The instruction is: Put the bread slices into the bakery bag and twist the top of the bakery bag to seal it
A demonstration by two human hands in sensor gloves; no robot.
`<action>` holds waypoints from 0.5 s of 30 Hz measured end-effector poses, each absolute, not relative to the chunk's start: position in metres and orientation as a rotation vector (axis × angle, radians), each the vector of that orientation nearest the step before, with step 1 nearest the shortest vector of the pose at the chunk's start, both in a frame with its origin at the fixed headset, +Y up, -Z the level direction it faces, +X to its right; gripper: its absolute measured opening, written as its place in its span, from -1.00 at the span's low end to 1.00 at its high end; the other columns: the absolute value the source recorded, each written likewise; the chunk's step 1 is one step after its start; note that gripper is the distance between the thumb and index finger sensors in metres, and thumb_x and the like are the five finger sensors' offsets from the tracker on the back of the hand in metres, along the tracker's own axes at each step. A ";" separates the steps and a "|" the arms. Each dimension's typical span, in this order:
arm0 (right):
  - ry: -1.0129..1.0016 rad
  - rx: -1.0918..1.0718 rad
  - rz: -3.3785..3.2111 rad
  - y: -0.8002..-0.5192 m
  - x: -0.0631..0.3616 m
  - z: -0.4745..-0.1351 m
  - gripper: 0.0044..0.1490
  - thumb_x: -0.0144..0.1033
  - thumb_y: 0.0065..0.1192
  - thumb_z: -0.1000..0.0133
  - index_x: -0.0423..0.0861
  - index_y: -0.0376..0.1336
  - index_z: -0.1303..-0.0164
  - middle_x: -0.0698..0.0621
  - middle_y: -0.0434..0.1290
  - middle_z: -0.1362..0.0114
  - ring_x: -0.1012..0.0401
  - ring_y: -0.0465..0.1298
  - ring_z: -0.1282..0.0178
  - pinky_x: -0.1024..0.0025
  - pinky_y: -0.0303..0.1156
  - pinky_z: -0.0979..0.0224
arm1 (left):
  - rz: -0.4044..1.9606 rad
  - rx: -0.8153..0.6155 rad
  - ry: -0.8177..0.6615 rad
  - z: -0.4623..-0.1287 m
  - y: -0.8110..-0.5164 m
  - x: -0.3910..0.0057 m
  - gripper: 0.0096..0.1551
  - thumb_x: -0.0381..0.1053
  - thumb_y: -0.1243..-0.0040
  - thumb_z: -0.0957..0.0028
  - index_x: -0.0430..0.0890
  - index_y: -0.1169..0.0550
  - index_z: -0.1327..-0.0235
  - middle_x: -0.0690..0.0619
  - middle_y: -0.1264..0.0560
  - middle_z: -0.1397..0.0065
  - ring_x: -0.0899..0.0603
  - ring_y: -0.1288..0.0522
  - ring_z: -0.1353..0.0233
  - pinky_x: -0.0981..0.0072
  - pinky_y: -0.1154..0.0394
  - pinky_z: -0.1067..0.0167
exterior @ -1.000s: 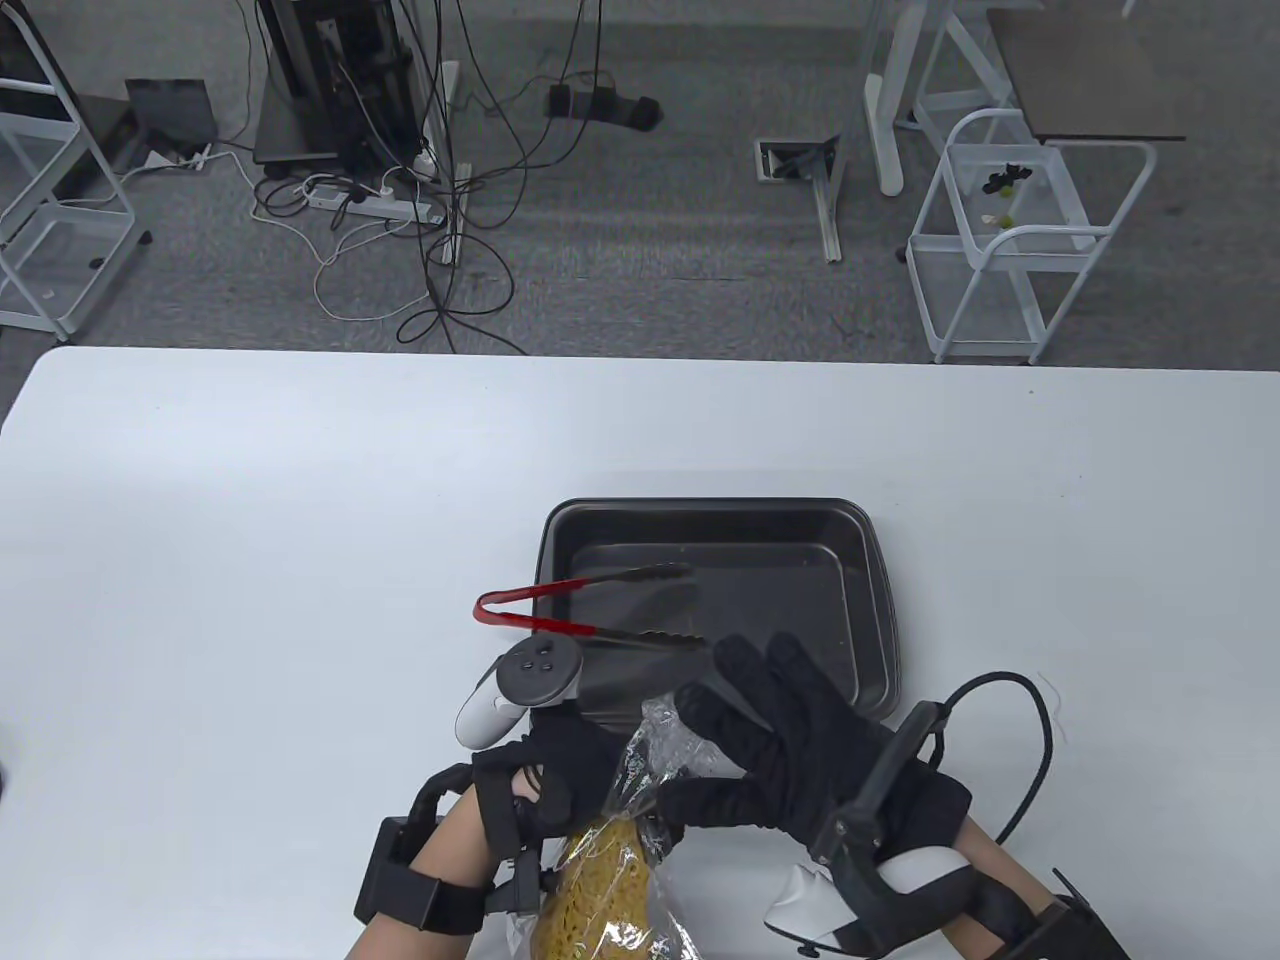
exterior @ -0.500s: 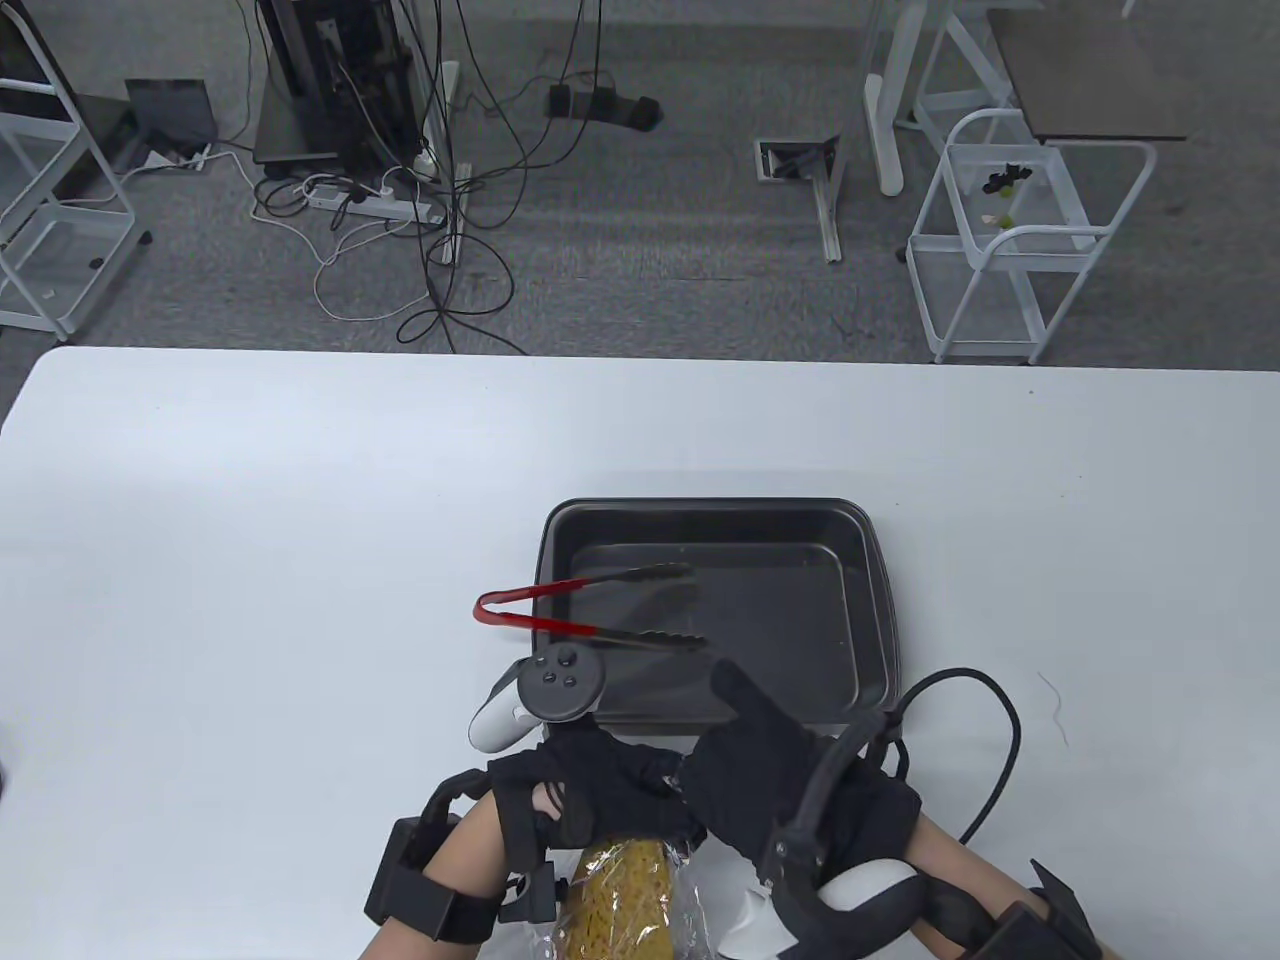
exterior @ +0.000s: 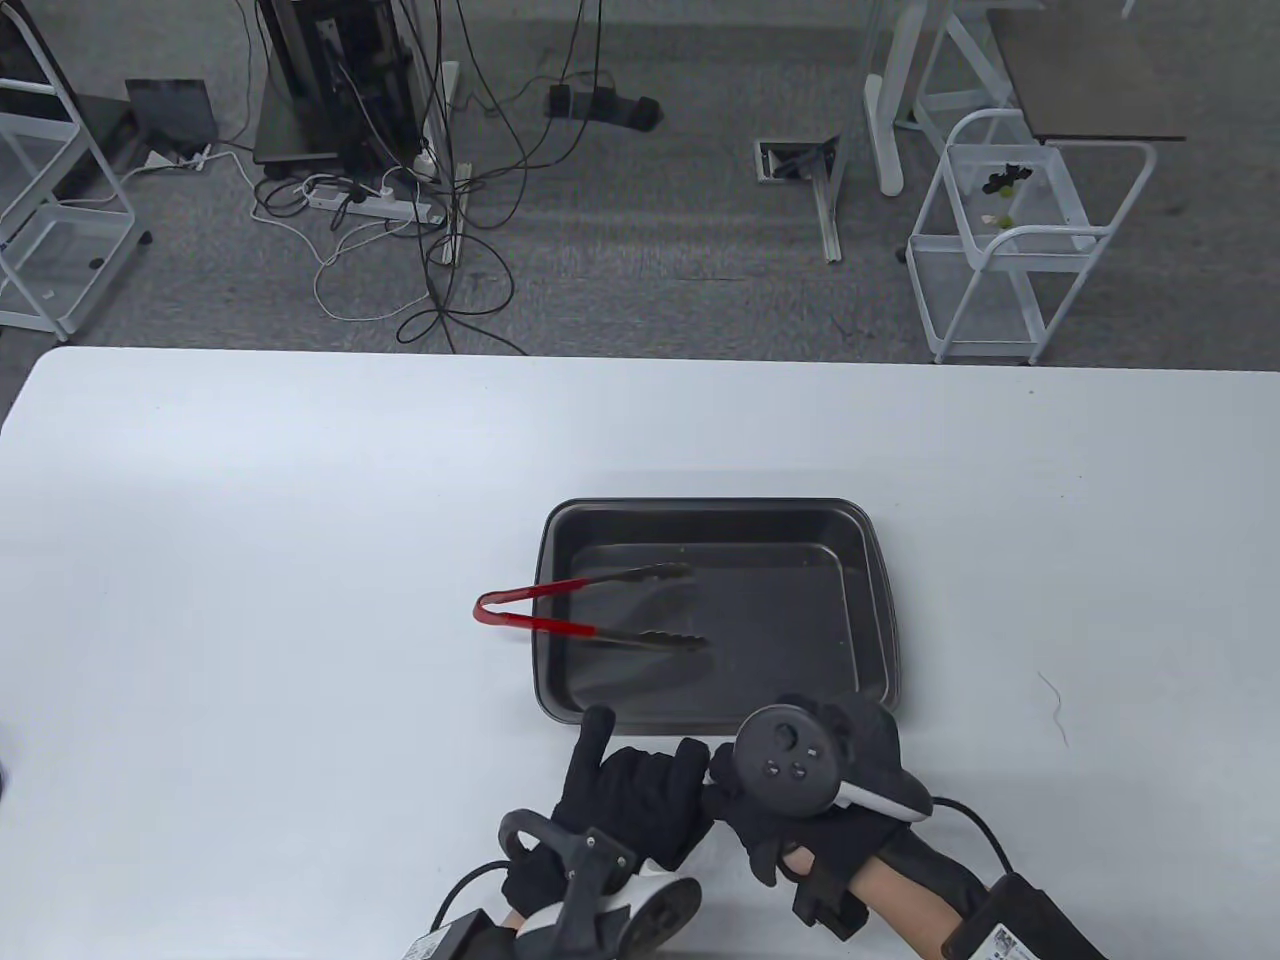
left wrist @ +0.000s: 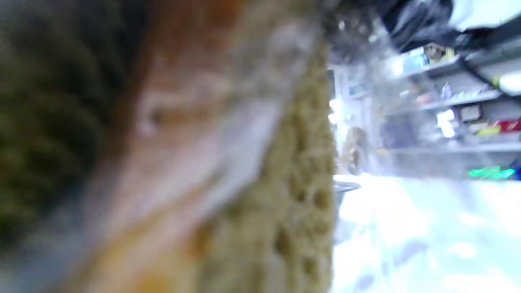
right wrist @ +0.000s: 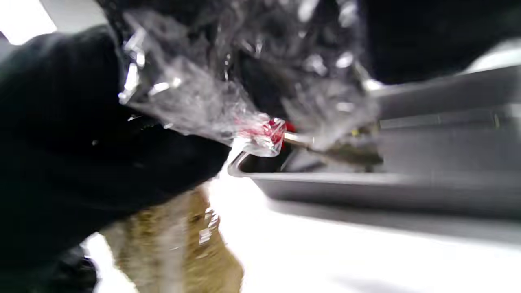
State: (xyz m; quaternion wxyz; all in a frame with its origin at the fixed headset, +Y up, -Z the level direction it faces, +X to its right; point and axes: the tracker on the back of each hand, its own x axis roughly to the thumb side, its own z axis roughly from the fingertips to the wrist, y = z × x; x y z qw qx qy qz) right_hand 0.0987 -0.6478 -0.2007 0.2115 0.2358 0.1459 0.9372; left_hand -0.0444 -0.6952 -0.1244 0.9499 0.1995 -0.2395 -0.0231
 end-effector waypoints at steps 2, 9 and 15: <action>0.571 0.562 2.499 -0.656 0.105 -0.209 -0.43 -0.23 0.35 0.15 -0.46 0.60 0.36 -0.30 0.71 0.41 -0.03 0.59 0.71 -0.40 0.21 -0.39 | -0.109 0.479 -0.462 -0.118 -0.699 -0.040 -0.17 0.30 -0.30 -0.04 -0.06 -0.34 -0.47 0.16 -0.66 -0.16 -0.05 -0.72 -0.18 -0.28 -0.16 -0.64; 0.884 0.359 2.175 -0.684 0.127 -0.221 -0.40 -0.16 0.38 0.08 -0.45 0.56 0.25 -0.29 0.70 0.33 0.01 0.62 0.65 -0.35 0.24 -0.36 | 0.017 0.437 -0.544 -0.123 -0.700 -0.044 -0.36 0.24 -0.26 -0.10 0.00 -0.40 -0.37 0.21 -0.66 -0.12 -0.03 -0.72 -0.17 -0.22 -0.20 -0.65; 0.851 0.430 2.156 -0.671 0.136 -0.221 -0.05 0.07 0.25 -0.09 -0.50 0.28 -0.32 -0.39 0.61 -0.03 -0.08 0.66 0.36 -0.35 0.24 -0.36 | 0.386 0.102 -0.631 -0.162 -0.701 -0.067 -0.45 0.19 -0.25 -0.12 0.08 -0.46 -0.35 0.18 -0.68 -0.10 -0.05 -0.72 -0.16 -0.24 -0.19 -0.65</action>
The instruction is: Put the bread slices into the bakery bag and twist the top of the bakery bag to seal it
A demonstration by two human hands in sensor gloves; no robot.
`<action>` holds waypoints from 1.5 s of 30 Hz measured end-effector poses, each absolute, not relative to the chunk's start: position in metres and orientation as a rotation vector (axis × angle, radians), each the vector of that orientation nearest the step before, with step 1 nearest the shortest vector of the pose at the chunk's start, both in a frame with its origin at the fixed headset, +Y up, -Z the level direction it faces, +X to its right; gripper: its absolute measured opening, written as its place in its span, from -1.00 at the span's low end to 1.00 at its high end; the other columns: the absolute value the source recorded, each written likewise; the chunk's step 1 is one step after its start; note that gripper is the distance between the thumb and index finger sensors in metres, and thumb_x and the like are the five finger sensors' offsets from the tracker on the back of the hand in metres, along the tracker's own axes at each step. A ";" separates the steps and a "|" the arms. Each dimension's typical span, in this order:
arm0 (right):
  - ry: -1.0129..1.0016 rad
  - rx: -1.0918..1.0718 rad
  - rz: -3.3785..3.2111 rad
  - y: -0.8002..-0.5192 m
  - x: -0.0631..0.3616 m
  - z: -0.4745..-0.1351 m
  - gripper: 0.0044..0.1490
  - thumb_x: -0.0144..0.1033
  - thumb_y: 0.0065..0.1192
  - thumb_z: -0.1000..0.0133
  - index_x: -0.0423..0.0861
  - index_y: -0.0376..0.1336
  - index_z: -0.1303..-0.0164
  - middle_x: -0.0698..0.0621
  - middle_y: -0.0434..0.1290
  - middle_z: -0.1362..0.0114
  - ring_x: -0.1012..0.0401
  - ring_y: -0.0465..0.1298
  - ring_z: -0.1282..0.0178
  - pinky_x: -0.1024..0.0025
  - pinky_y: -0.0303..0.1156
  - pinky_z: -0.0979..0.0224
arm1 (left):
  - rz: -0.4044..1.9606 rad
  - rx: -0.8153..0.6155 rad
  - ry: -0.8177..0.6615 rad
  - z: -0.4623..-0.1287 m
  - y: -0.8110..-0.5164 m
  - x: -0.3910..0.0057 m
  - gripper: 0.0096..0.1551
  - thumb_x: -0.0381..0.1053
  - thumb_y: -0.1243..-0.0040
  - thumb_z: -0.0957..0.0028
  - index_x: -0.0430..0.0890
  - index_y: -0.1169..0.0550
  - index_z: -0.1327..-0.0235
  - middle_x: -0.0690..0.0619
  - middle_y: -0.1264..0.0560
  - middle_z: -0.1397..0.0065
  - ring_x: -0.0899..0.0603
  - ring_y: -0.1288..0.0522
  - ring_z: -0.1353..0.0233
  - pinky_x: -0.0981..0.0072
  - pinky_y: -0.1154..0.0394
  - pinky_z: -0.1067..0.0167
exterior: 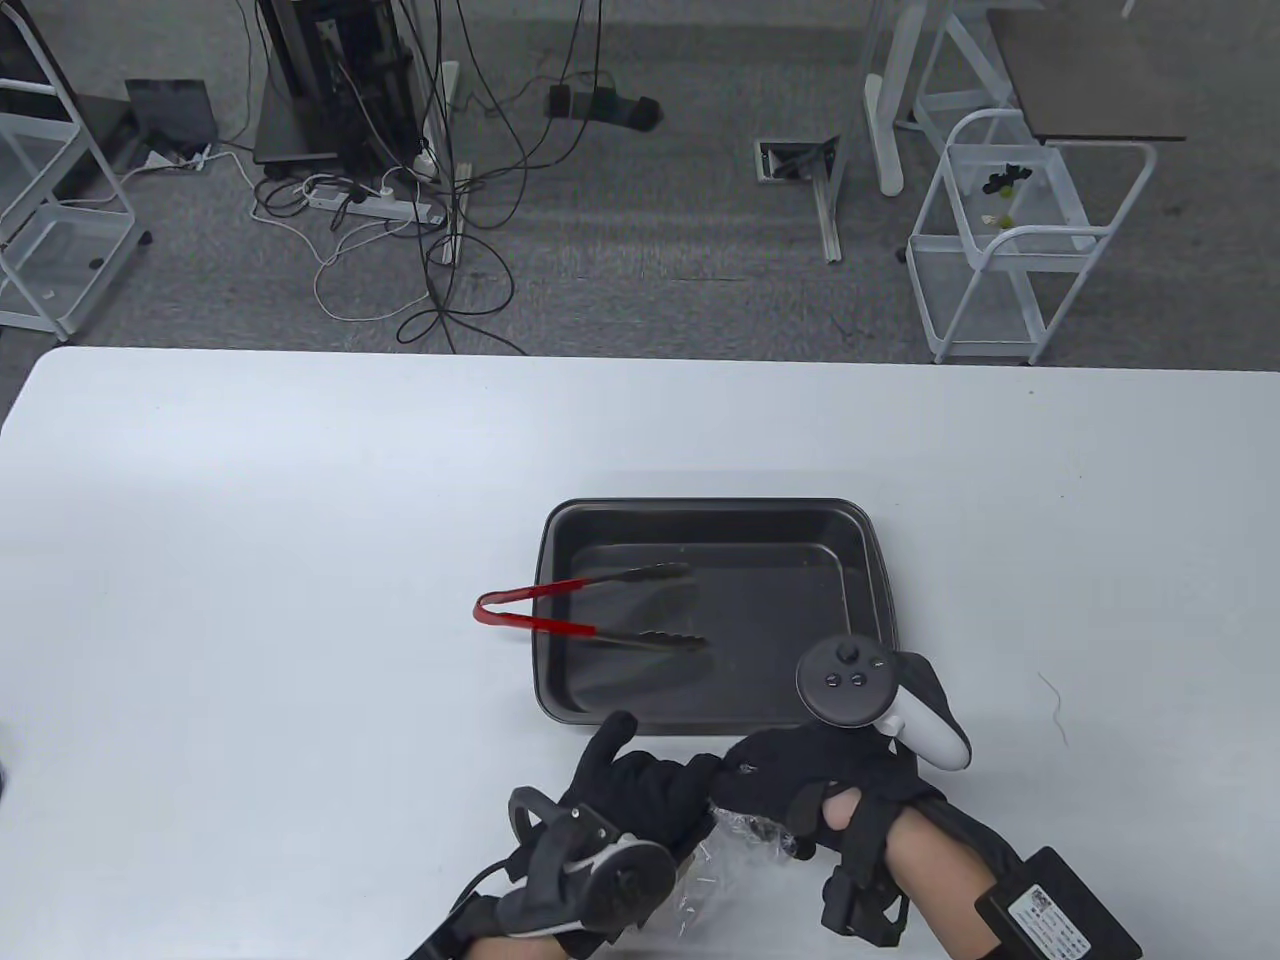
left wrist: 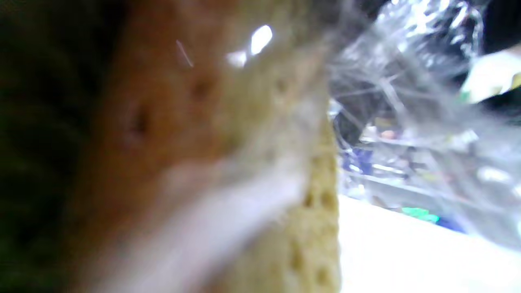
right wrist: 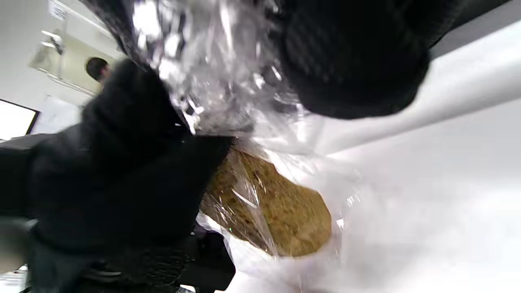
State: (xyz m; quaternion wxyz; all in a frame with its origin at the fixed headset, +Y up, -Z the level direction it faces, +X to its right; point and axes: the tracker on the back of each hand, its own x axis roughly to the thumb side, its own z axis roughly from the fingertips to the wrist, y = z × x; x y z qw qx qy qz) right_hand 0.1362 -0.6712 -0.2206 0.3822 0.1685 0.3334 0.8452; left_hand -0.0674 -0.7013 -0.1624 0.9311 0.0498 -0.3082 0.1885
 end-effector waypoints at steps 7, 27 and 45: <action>0.615 0.681 1.970 -0.642 0.152 -0.214 0.37 0.32 0.24 -0.05 -0.11 -0.45 -0.63 -0.54 -0.17 -0.65 -0.53 0.23 -0.46 -0.56 -0.02 -0.43 | 0.955 -0.293 -0.589 -0.214 -0.724 -0.111 -0.46 0.18 -0.23 -0.15 0.04 -0.47 -0.36 0.15 -0.68 -0.11 -0.07 -0.71 -0.16 -0.29 -0.17 -0.63; -1.077 1.960 2.632 -0.649 0.081 -0.141 0.49 0.12 0.59 0.31 0.12 -0.37 -0.49 -0.28 -0.03 -0.66 -0.28 0.44 -0.44 -0.46 0.21 -0.47 | 1.535 -1.022 -0.917 -0.234 -0.772 -0.087 -0.47 0.19 -0.27 -0.10 0.00 -0.60 -0.28 0.14 -0.77 0.00 -0.07 -0.79 -0.06 -0.28 -0.23 -0.60; -0.307 0.985 2.587 -0.648 0.095 -0.176 -0.49 -0.32 0.55 0.22 -0.21 0.51 0.09 -0.21 0.72 0.04 -0.01 0.72 0.48 -0.43 0.33 -0.37 | 0.474 -0.079 -0.565 -0.177 -0.696 -0.077 -0.33 0.23 -0.29 -0.07 -0.05 -0.47 -0.38 0.14 -0.67 -0.14 -0.08 -0.70 -0.20 -0.35 -0.16 -0.60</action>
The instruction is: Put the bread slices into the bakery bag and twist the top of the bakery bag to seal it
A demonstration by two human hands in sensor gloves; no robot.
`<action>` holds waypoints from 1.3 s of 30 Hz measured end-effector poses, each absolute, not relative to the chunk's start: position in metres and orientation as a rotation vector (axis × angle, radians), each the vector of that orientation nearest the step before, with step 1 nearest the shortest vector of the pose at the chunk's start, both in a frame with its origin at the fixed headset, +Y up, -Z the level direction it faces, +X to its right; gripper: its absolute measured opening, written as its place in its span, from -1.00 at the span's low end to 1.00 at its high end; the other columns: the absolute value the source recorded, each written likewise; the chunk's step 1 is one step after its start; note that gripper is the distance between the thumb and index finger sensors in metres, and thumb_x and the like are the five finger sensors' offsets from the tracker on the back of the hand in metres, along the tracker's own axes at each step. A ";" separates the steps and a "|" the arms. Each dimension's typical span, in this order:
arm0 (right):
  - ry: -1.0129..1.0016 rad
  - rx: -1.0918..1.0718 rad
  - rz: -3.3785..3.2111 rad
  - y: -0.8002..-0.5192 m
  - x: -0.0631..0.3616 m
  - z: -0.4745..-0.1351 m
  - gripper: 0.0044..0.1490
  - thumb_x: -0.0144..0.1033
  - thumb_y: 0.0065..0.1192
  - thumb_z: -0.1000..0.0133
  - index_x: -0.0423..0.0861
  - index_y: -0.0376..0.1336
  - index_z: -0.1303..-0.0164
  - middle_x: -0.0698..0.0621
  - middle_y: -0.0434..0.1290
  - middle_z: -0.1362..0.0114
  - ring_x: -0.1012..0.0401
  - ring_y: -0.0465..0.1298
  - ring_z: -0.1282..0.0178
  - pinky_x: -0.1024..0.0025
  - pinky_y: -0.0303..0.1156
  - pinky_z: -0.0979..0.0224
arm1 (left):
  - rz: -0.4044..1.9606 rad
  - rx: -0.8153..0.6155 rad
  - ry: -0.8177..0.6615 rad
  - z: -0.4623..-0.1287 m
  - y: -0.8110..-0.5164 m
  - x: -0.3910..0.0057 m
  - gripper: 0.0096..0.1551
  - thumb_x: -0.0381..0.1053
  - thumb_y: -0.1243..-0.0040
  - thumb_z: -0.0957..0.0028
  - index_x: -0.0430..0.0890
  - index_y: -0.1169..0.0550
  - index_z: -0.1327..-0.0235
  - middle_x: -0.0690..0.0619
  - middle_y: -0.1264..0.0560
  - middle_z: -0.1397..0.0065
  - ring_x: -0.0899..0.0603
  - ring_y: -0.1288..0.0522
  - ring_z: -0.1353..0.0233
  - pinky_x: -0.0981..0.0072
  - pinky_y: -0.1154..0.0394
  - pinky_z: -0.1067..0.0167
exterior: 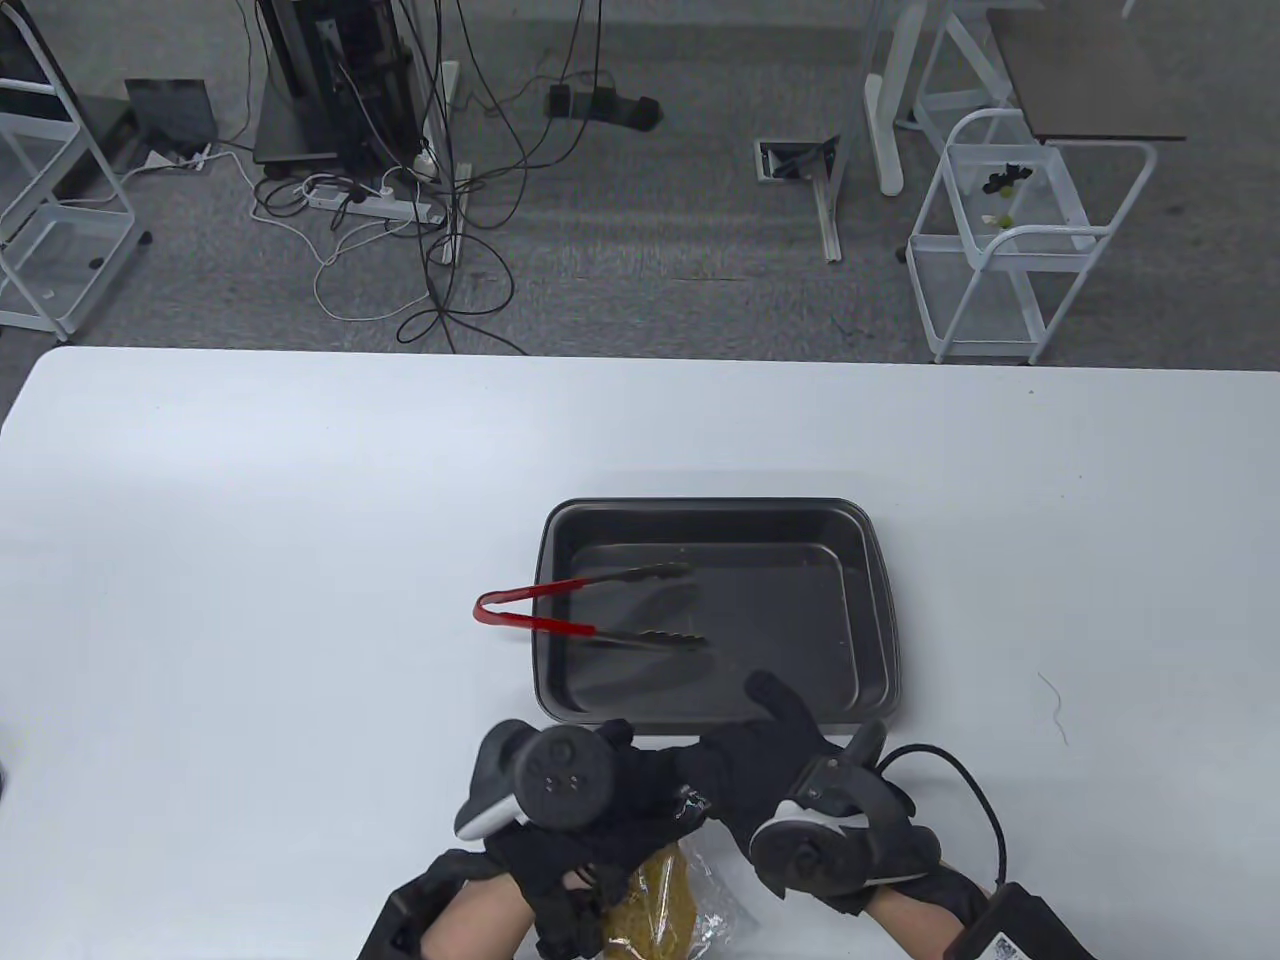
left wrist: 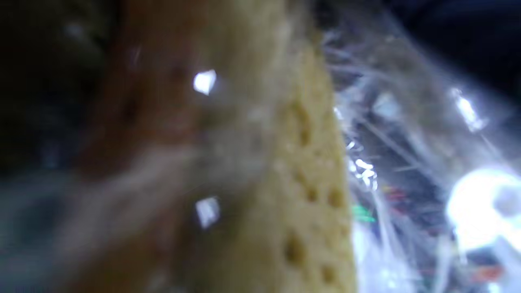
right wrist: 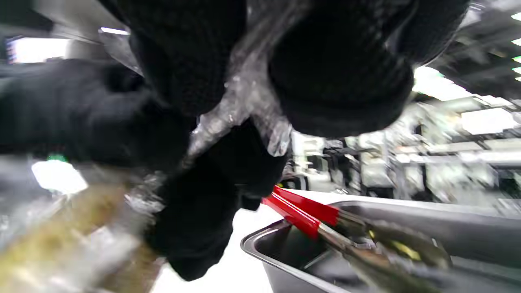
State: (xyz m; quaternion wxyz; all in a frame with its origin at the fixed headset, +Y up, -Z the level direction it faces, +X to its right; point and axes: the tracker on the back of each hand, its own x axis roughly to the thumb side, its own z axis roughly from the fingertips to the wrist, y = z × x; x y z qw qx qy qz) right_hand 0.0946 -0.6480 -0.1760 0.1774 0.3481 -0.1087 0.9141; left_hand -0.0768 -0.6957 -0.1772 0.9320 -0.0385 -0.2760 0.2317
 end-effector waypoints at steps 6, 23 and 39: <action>0.029 0.464 2.402 -0.656 0.104 -0.192 -0.49 -0.34 0.58 0.21 -0.33 0.53 0.15 -0.29 0.72 0.15 -0.01 0.69 0.60 -0.36 0.38 -0.32 | 0.227 0.280 -0.432 -0.148 -0.698 -0.061 -0.34 0.26 -0.33 -0.05 -0.05 -0.51 -0.33 0.14 -0.70 -0.12 -0.09 -0.74 -0.15 -0.29 -0.22 -0.61; 0.338 0.049 2.144 -0.683 0.109 -0.199 -0.43 -0.29 0.55 0.06 -0.43 0.49 0.04 -0.30 0.70 0.40 0.12 0.67 0.81 -0.09 0.55 -0.18 | 0.064 0.440 -0.353 -0.133 -0.711 -0.055 -0.43 0.29 -0.30 0.04 0.02 -0.67 -0.13 0.16 -0.76 -0.15 -0.09 -0.74 -0.23 -0.18 -0.31 -0.57; -0.309 -0.021 2.616 -0.603 0.240 -0.219 -0.24 -0.16 0.42 -0.06 -0.38 0.34 -0.32 -0.45 0.55 -0.24 -0.25 0.70 0.09 -0.35 0.32 -0.33 | 0.359 0.291 -0.326 -0.157 -0.721 -0.094 -0.51 0.27 -0.32 0.04 0.10 -0.69 -0.09 0.20 -0.78 -0.11 -0.05 -0.75 -0.21 -0.18 -0.31 -0.58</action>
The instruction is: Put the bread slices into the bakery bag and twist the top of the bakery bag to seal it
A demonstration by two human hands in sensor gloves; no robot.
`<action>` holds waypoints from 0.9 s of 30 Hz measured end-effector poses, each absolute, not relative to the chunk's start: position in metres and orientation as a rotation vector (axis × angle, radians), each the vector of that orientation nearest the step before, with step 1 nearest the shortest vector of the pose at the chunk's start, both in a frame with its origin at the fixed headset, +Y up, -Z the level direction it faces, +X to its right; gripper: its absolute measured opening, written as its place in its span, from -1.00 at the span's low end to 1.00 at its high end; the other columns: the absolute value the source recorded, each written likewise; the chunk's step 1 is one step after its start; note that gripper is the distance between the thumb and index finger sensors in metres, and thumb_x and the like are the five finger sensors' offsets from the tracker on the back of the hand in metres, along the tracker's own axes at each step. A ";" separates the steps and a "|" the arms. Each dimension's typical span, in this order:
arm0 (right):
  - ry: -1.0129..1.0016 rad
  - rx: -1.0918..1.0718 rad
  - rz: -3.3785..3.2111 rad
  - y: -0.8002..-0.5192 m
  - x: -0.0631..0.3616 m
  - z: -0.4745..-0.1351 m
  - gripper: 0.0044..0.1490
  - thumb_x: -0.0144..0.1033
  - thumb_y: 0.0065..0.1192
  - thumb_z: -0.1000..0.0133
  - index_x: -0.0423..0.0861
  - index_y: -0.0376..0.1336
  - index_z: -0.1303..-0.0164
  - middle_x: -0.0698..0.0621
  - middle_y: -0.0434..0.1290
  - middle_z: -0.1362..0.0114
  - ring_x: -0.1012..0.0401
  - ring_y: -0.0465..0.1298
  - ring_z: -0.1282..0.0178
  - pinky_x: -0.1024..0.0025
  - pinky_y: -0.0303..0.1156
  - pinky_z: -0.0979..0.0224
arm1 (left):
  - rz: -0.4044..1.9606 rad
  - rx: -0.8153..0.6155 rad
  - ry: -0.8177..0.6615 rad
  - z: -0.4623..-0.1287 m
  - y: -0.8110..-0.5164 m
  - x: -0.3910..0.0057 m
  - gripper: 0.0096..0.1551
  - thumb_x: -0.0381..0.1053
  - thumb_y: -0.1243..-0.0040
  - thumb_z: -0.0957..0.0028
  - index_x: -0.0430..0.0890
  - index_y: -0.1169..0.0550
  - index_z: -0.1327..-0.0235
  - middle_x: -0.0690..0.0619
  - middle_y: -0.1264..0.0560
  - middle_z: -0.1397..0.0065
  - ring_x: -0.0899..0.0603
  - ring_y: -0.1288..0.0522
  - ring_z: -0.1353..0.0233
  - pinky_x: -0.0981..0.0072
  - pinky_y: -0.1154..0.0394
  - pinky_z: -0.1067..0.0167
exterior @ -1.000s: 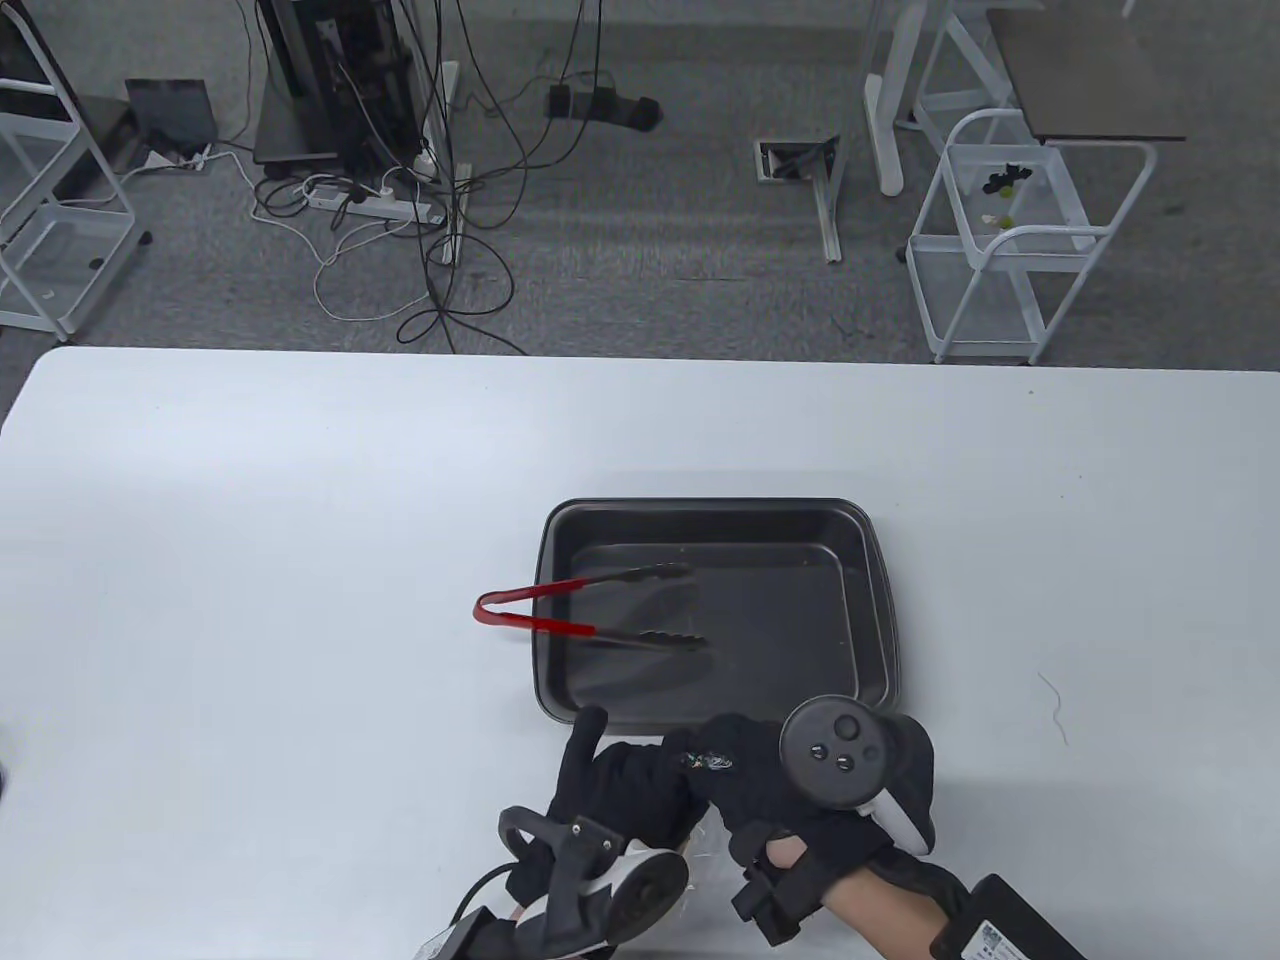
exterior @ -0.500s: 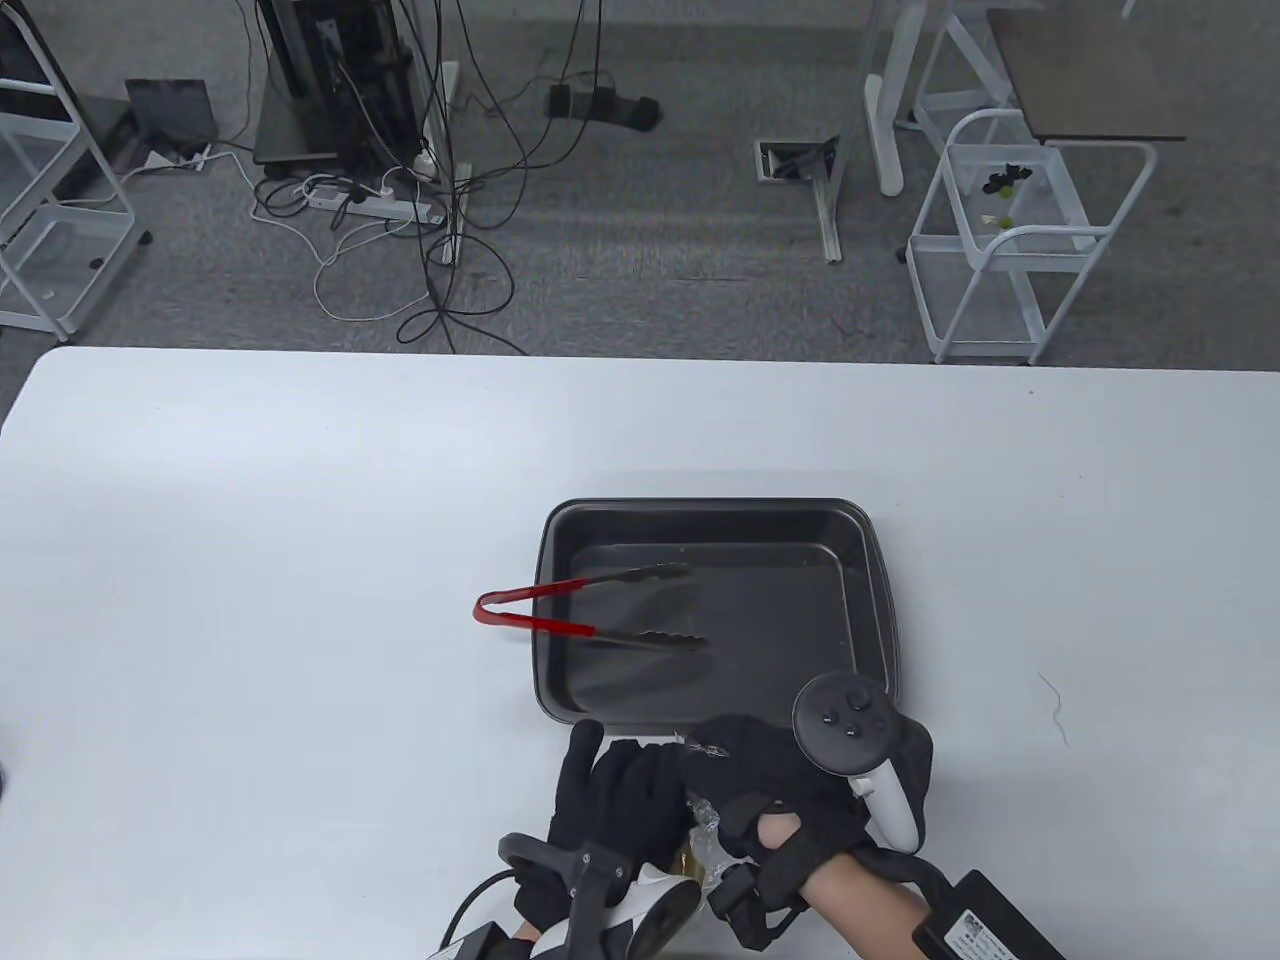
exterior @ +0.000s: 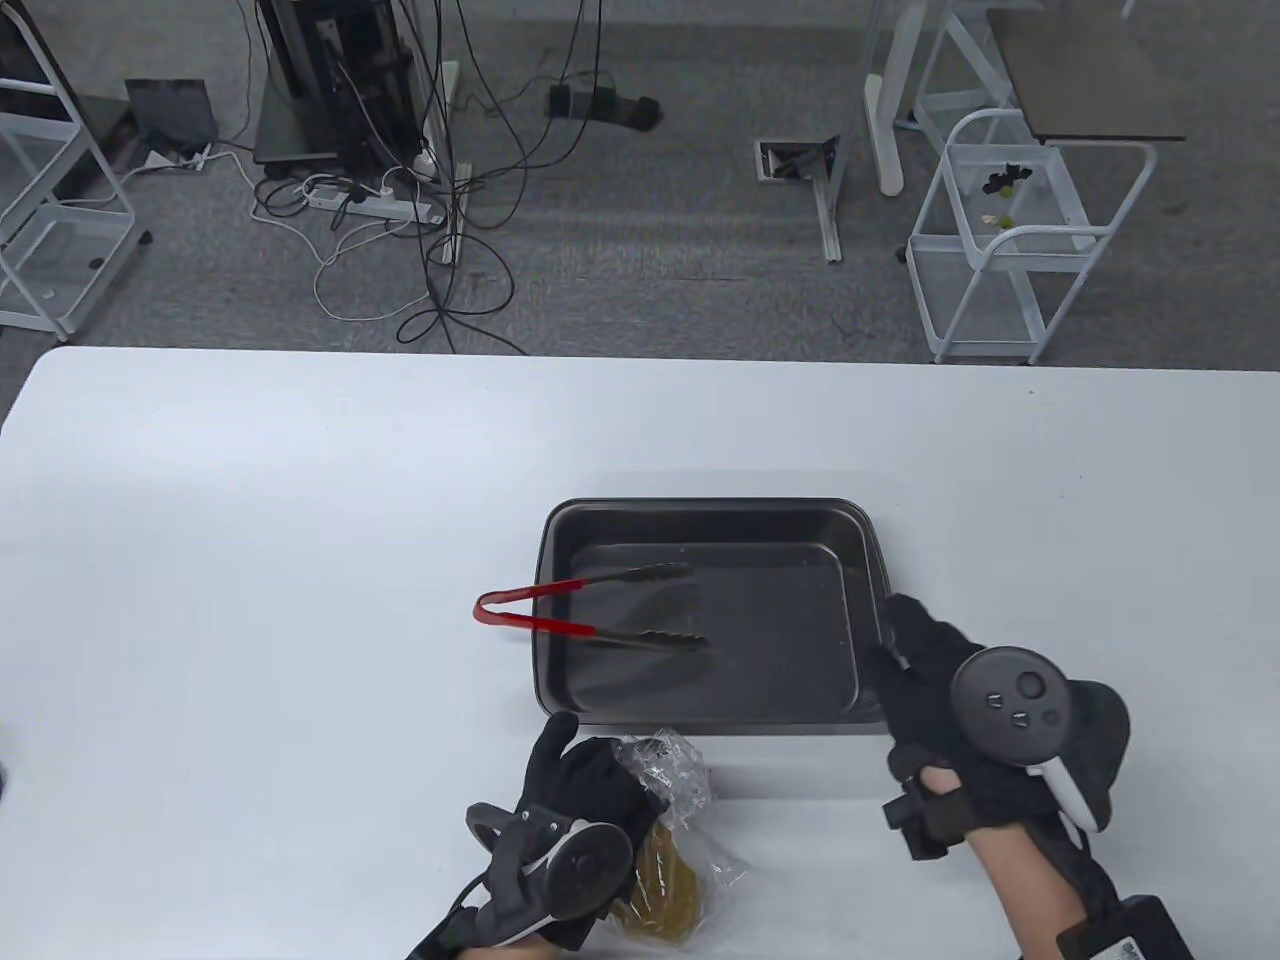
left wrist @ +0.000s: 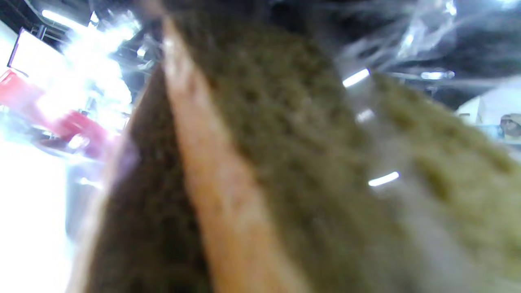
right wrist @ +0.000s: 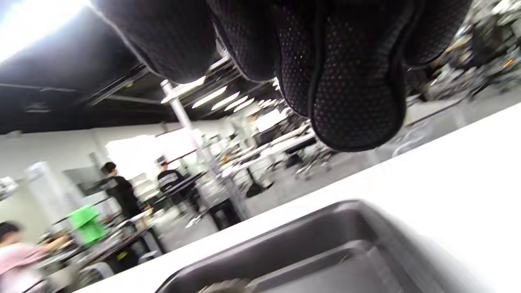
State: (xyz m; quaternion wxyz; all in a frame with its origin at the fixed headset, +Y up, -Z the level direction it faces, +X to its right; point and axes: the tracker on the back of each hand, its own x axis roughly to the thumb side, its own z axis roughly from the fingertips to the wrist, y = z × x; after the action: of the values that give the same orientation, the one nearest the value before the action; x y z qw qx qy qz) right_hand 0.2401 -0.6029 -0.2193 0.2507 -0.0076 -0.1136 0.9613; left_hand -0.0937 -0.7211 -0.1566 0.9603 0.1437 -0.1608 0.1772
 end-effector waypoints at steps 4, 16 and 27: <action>-0.311 -0.235 2.667 -0.617 0.296 -0.231 -0.28 -0.22 0.45 -0.06 -0.36 0.35 -0.32 -0.44 0.53 -0.27 -0.27 0.68 0.03 -0.37 0.28 -0.36 | 0.407 0.288 -0.313 -0.160 -0.722 -0.102 -0.51 0.28 -0.31 0.03 0.10 -0.69 -0.09 0.20 -0.78 -0.11 -0.06 -0.75 -0.22 -0.18 -0.30 -0.58; -0.014 -0.672 2.908 -0.730 0.384 -0.256 -0.27 -0.15 0.53 0.01 -0.32 0.42 -0.25 -0.40 0.50 -0.32 -0.29 0.63 -0.08 -0.40 0.23 -0.40 | 0.428 0.287 -0.314 -0.162 -0.724 -0.104 -0.51 0.30 -0.29 -0.01 0.11 -0.68 -0.10 0.19 -0.77 -0.14 -0.07 -0.73 -0.25 -0.20 -0.27 -0.59; 0.270 -0.869 3.192 -0.792 0.355 -0.256 -0.16 -0.10 0.39 -0.04 -0.44 0.33 -0.34 -0.52 0.04 -0.60 -0.49 0.20 -0.48 -0.52 -0.04 -0.45 | 0.435 0.274 -0.292 -0.167 -0.726 -0.108 -0.51 0.29 -0.29 -0.01 0.10 -0.68 -0.11 0.20 -0.77 -0.14 -0.07 -0.74 -0.24 -0.20 -0.28 -0.58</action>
State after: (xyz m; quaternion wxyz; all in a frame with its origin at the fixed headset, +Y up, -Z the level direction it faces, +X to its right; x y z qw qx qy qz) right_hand 0.3546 -0.7923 -0.2561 -0.0888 -0.2607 0.0809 0.9579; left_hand -0.1075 -0.7259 -0.1667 0.9566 0.1351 -0.1437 0.2144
